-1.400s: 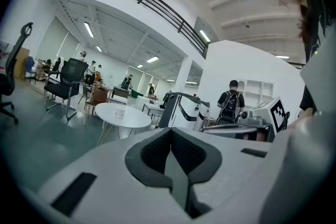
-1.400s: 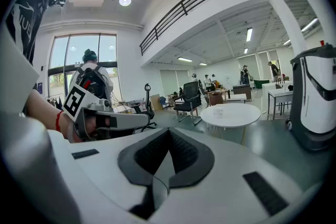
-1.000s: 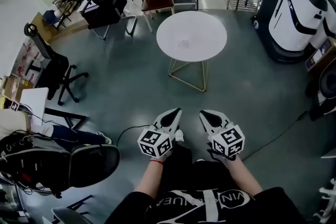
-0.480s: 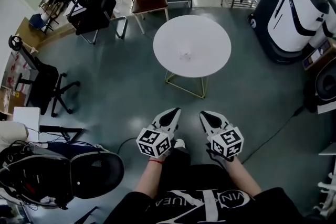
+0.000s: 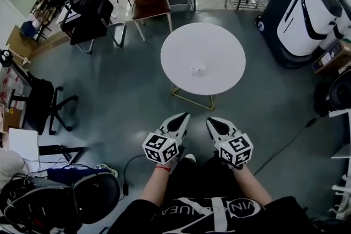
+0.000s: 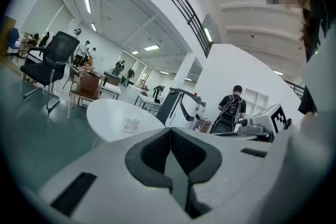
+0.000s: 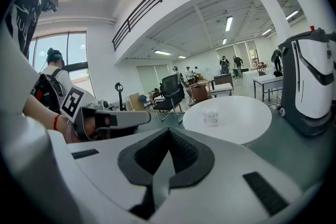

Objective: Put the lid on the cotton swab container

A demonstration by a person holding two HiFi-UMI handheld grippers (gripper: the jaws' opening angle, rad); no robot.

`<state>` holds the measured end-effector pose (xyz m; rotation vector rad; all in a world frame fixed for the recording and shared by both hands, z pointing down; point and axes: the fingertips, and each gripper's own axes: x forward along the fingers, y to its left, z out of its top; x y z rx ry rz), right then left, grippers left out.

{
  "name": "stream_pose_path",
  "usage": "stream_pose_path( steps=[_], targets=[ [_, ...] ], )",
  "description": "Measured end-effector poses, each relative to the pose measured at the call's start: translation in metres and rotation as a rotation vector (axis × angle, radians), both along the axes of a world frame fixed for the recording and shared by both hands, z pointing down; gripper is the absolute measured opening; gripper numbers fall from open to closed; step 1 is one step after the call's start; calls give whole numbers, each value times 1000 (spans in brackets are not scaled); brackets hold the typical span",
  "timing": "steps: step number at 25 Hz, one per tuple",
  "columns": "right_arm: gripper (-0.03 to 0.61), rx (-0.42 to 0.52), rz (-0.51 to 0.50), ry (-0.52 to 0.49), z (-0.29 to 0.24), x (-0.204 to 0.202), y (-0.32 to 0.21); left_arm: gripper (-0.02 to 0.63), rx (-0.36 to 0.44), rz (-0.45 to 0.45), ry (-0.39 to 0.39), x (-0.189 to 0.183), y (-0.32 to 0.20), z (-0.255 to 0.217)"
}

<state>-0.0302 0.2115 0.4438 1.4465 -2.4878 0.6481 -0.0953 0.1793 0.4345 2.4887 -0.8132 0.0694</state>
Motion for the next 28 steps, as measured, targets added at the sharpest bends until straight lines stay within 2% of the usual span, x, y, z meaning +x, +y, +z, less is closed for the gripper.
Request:
stream_pose_path(
  steps=[4, 9, 14, 22, 28],
  targets=[
    [3, -5, -2, -4, -1, 0, -15, 9, -2, 26, -2, 8, -10, 4],
    [3, -22, -20, -20, 6, 4, -46, 9, -19, -8, -10, 9, -33, 9],
    [3, -38, -99, -21, 12, 4, -90, 9, -47, -69, -32, 9, -68, 16],
    [3, -60, -162, -44, 18, 21, -153, 9, -47, -63, -45, 47, -124, 18],
    [3, -97, -193, -52, 30, 33, -187, 9, -85, -89, -47, 58, -152, 34]
  ],
)
